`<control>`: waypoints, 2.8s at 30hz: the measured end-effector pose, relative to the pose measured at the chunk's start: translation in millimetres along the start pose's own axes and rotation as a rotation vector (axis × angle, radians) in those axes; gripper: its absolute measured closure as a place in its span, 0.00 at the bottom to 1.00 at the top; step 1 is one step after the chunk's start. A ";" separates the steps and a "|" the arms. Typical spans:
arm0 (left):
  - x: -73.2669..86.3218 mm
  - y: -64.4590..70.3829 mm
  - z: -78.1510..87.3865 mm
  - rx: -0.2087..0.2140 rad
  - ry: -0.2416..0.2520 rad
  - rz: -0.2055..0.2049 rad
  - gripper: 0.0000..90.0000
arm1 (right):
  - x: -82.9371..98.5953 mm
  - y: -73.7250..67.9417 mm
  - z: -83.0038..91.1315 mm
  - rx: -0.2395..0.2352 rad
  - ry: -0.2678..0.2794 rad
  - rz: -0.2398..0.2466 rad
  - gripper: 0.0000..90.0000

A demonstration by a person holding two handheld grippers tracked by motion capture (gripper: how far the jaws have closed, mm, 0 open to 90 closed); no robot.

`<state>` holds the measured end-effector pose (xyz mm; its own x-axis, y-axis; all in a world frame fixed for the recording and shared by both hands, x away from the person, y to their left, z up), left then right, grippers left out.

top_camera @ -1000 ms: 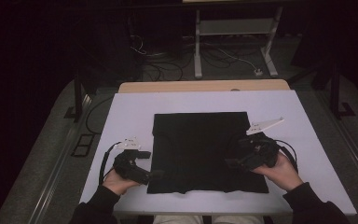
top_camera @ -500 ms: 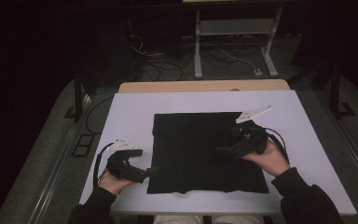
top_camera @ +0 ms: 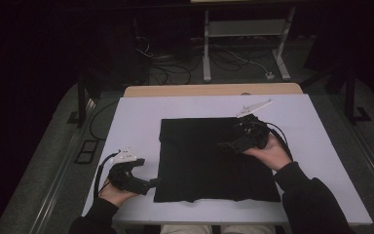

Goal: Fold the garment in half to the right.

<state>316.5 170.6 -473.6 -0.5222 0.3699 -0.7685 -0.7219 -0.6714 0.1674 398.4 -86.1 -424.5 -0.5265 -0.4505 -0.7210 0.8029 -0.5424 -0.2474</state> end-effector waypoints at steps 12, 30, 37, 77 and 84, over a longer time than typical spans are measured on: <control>12.6 2.8 -5.7 0.002 -0.041 -0.032 0.00 | -18.3 11.2 -12.7 0.014 -0.011 0.004 0.00; 28.2 16.8 -17.6 0.052 -0.111 -0.092 0.00 | -47.0 17.0 -43.2 0.011 -0.011 0.031 0.00; 32.6 21.2 -18.9 0.065 -0.131 -0.114 0.00 | -54.5 17.8 -55.0 0.006 -0.005 0.030 0.00; 44.8 36.5 -22.6 0.072 -0.181 -0.228 0.45 | -87.8 22.7 -116.9 0.000 -0.010 0.009 0.00; 43.3 37.6 -24.0 0.079 -0.181 -0.244 0.57 | -93.8 18.8 -131.1 -0.002 -0.016 0.017 0.00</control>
<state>277.6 146.0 -515.4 -0.3963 0.6268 -0.6709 -0.8652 -0.4994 0.0445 499.5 38.9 -446.4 -0.5175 -0.4708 -0.7145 0.8120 -0.5336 -0.2365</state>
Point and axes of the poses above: each handheld gripper's, and its own axes: z roughly backward along the jaws, x roughly out of its underside, y roughly to its right, the point moved 10 cm from there along -z, roughly forward along the jaws, and after that the axes turned 3 degrees about -x, right-handed, at the moved point
